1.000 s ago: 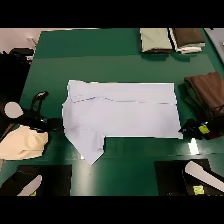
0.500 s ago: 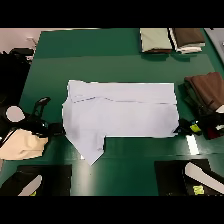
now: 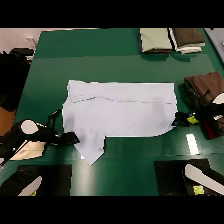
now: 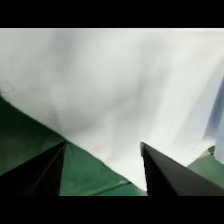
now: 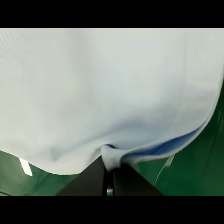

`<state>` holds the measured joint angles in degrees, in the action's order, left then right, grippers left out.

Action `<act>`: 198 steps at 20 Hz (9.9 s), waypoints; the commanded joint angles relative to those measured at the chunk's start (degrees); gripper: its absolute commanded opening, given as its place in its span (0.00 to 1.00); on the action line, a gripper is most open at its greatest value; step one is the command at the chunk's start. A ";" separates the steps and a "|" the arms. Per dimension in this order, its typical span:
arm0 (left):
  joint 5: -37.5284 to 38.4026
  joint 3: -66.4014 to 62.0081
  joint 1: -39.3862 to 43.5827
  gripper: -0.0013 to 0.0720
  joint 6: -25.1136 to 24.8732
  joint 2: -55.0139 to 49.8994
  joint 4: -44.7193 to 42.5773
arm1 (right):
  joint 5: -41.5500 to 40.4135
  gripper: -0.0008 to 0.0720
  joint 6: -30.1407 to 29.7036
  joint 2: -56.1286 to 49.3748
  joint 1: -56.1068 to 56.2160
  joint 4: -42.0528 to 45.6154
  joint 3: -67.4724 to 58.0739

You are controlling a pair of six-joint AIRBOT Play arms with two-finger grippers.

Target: Fold the shirts.

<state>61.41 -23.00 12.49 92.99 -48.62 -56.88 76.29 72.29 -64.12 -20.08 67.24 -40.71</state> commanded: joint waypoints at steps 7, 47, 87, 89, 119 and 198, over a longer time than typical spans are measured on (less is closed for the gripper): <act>-9.14 1.79 5.97 0.05 2.91 -0.28 2.64 | 2.16 0.03 0.31 0.07 0.59 -0.09 -0.37; -15.58 -44.30 -0.87 0.05 -6.01 -31.76 -21.94 | -1.81 0.05 8.52 -25.29 10.10 3.21 -38.01; -17.38 -70.16 23.41 0.04 -5.01 -61.20 -1.38 | 2.19 0.03 3.48 -16.70 18.53 -21.18 -54.55; -17.29 -70.16 23.41 0.04 -4.98 -61.20 -1.66 | 2.38 0.03 4.87 -17.62 20.55 -21.20 -57.35; -2.34 -72.52 -1.97 0.05 -4.96 -16.50 -24.96 | -13.05 0.41 2.38 -28.13 37.86 -15.87 -48.98; -4.81 -70.90 15.15 0.05 -6.45 -17.57 -19.19 | -6.60 0.78 -3.52 4.76 -47.54 -1.29 -29.03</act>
<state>56.64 -93.93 27.62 86.91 -66.17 -76.07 72.44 68.77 -61.69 -67.20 69.80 -70.00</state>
